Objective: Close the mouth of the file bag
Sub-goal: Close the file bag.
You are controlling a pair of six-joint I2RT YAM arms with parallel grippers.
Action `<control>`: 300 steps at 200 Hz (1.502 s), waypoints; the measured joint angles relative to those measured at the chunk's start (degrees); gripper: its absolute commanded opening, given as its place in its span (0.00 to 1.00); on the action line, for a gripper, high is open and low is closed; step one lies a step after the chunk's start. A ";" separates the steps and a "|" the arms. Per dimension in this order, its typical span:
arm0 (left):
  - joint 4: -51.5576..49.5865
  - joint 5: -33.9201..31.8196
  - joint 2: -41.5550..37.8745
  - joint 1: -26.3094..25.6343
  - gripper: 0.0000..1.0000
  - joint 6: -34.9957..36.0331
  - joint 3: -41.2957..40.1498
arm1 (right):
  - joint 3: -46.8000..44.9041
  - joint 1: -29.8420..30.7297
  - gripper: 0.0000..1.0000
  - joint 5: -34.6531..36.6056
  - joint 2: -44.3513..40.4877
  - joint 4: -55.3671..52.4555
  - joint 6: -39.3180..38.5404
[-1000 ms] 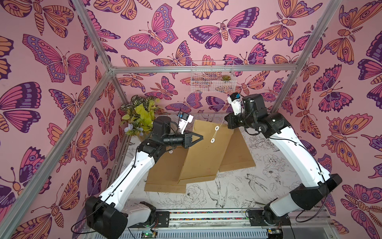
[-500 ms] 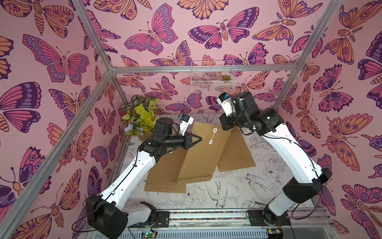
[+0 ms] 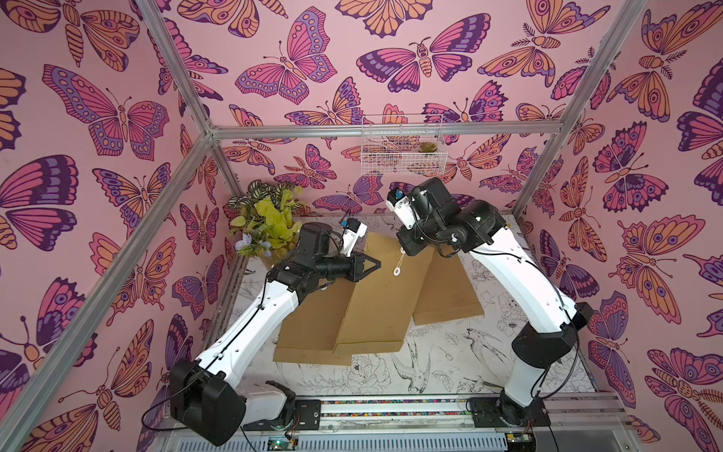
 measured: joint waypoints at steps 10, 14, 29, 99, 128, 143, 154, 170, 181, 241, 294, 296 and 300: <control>-0.02 0.00 0.00 0.00 0.00 0.00 0.00 | 0.33 0.00 0.00 -0.48 0.02 -0.04 0.07; -0.02 0.00 0.00 0.00 0.00 0.02 0.00 | 0.48 0.00 0.00 -0.72 0.02 -0.04 0.15; -0.02 -0.02 0.00 0.00 0.00 0.02 0.07 | 0.70 0.00 0.00 -1.90 0.02 -0.04 0.44; -0.35 -1.11 0.00 -0.04 0.00 0.00 1.73 | -9.64 0.00 0.00 -10.86 -4.07 4.76 5.03; -0.33 -1.31 0.00 -0.04 0.00 -0.02 2.05 | -18.95 0.00 0.00 -14.78 -8.28 10.62 7.98; -0.33 -1.60 0.00 -0.04 0.00 -0.02 2.05 | -23.85 -0.13 0.00 -16.20 -10.86 13.81 9.73; -0.35 -1.90 0.00 -0.04 0.00 -0.02 2.05 | -27.34 -0.39 0.00 -17.20 -12.79 16.37 11.06; -0.33 -2.25 -0.02 -0.04 0.00 -0.07 2.05 | -32.48 -1.22 0.00 -17.88 -15.98 19.74 12.76; -0.35 -2.36 -0.02 -0.04 0.00 -0.22 2.08 | -36.02 -2.05 0.00 -18.45 -18.29 22.12 14.03; -0.02 -2.32 -0.02 -0.04 0.00 -1.31 2.80 | -49.55 -6.99 0.00 -20.02 -24.44 34.18 19.98; 0.31 -2.10 -0.02 -0.04 0.00 -2.16 3.06 | -51.10 -8.92 0.00 -21.44 -24.44 39.54 21.70; 0.35 -2.08 -0.02 -0.04 0.00 -2.14 3.06 | -51.21 -9.03 0.00 -21.51 -24.44 39.67 21.75; 0.44 -2.08 -0.02 -0.04 0.00 -2.21 3.06 | -51.56 -9.42 0.00 -21.75 -24.44 40.02 21.90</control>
